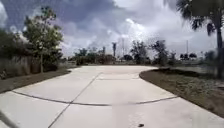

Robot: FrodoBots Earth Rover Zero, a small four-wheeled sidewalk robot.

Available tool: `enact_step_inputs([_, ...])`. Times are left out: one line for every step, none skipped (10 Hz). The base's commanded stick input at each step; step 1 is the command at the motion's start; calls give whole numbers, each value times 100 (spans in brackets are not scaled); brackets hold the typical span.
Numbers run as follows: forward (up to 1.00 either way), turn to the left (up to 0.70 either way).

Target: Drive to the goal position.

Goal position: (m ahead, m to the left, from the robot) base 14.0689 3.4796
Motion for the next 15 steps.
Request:
enact_step_inputs([85,0])
enact_step_inputs([85,0])
enact_step_inputs([85,0])
enact_step_inputs([85,0])
enact_step_inputs([85,0])
enact_step_inputs([85,0])
enact_step_inputs([85,0])
enact_step_inputs([85,0])
enact_step_inputs([85,0])
enact_step_inputs([85,0])
enact_step_inputs([85,0])
enact_step_inputs([85,0])
enact_step_inputs([85,0])
enact_step_inputs([85,0])
enact_step_inputs([85,0])
